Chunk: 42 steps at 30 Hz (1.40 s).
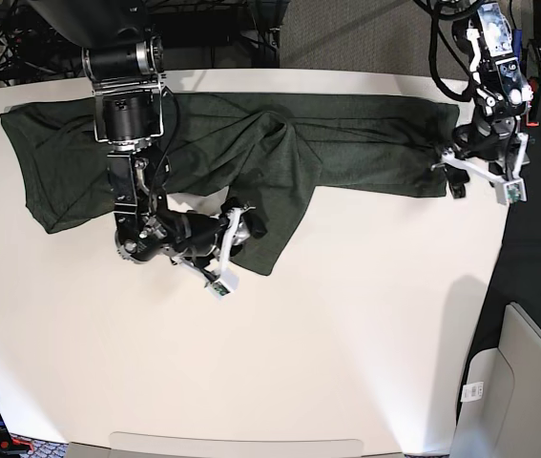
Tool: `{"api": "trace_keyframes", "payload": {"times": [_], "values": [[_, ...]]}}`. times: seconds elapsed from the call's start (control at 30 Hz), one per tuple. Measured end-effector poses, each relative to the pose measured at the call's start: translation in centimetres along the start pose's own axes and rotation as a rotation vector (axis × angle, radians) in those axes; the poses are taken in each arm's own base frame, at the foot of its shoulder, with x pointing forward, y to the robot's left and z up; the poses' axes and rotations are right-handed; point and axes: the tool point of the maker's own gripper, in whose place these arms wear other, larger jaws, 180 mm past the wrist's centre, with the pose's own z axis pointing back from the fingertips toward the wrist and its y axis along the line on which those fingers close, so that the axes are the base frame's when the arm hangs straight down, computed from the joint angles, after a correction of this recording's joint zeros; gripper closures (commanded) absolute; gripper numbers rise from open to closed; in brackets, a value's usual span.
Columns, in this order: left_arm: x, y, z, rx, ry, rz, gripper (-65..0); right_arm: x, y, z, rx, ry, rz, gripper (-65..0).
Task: Fold the T-shirt properly
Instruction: 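Carry the sleeve with the right gripper across the shirt toward the left gripper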
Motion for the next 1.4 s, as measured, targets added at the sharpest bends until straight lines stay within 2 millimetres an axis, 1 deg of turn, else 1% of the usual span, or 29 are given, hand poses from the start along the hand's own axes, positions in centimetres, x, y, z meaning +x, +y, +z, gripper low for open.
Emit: {"api": "trace_keyframes", "payload": {"times": [0.1, 0.13, 0.2, 0.23, 0.37, 0.43, 0.47, 0.53, 0.6, 0.67, 0.7, 0.73, 0.83, 0.9, 0.97, 1.03, 1.07, 1.13, 1.17, 1.33, 1.4], "values": [[0.1, 0.9, 0.2, 0.020, -0.007, 0.018, -42.4, 0.0, 1.3, -0.7, 0.023, 0.020, 0.021, -16.1], [0.1, 1.3, 0.2, 0.031, -0.008, 0.024, -42.4, 0.0, 1.9, -1.0, 0.034, 0.028, 0.025, -10.2], [0.3, 2.0, 0.4, 0.050, -0.014, 0.034, -42.4, 0.0, 2.9, -1.6, 0.054, 0.038, 0.028, -2.3], [0.4, 2.2, 0.4, 0.054, -0.016, 0.036, -42.4, 0.1, 3.4, -1.8, 0.065, 0.035, 0.026, -0.4], [0.4, 2.7, 0.5, 0.064, -0.019, 0.042, -42.4, 0.4, 5.1, -2.0, 0.139, 0.011, -0.008, -0.7], [0.5, 2.9, 0.5, 0.072, -0.021, 0.046, -42.4, 0.8, 6.9, -2.2, 0.201, 0.002, 0.001, -0.7], [0.5, 2.9, 0.5, 0.071, -0.020, 0.045, -42.4, 1.3, 8.0, -2.2, 0.231, -0.009, 0.016, -0.7], [0.5, 2.9, 0.5, 0.071, -0.021, 0.046, -42.4, 3.3, 11.1, -1.5, 0.302, -0.057, 0.096, -0.7], [0.5, 2.8, 0.5, 0.067, -0.024, 0.042, -42.4, 6.3, 14.7, -0.2, 0.376, -0.148, 0.187, -0.7], [0.6, 2.9, 0.5, 0.069, -0.025, 0.043, -42.4, 8.1, 17.6, 0.9, 0.425, -0.188, 0.284, -0.7], [0.6, 2.9, 0.5, 0.069, -0.025, 0.043, -42.4, 8.5, 19.0, 1.2, 0.453, -0.193, 0.325, -0.7], [0.6, 2.9, 0.5, 0.069, -0.025, 0.043, -42.4, 8.4, 20.0, 1.4, 0.477, -0.180, 0.361, -0.7], [0.6, 2.8, 0.5, 0.068, -0.025, 0.043, -42.4, 8.7, 22.4, 1.3, 0.518, -0.151, 0.405, -0.7], [0.6, 2.9, 0.5, 0.069, -0.024, 0.043, -42.4, 8.9, 23.4, 1.3, 0.535, -0.153, 0.410, -0.8], [0.4, 2.9, 0.6, 0.069, -0.022, 0.042, -42.4, 8.9, 23.6, 1.3, 0.542, -0.151, 0.414, -1.7], [0.3, 2.9, 0.6, 0.069, -0.019, 0.042, -42.4, 8.0, 23.7, 1.0, 0.540, -0.121, 0.436, -8.1], [0.3, 2.9, 0.6, 0.070, -0.018, 0.041, -42.4, 7.8, 23.8, 0.8, 0.542, -0.113, 0.437, -13.3], [0.3, 2.9, 0.6, 0.070, -0.019, 0.042, -42.4, 7.7, 24.0, 0.8, 0.548, -0.114, 0.433, -21.7], [0.3, 2.9, 0.6, 0.070, -0.019, 0.042, -42.4, 7.8, 24.1, 0.9, 0.552, -0.116, 0.431, -24.5], [0.3, 2.9, 0.6, 0.070, -0.019, 0.041, -42.4, 7.9, 23.9, 0.9, 0.550, -0.121, 0.430, -25.0], [0.3, 2.9, 0.6, 0.070, -0.019, 0.042, -42.4, 8.6, 23.4, 1.2, 0.540, -0.143, 0.414, -25.0]]}}
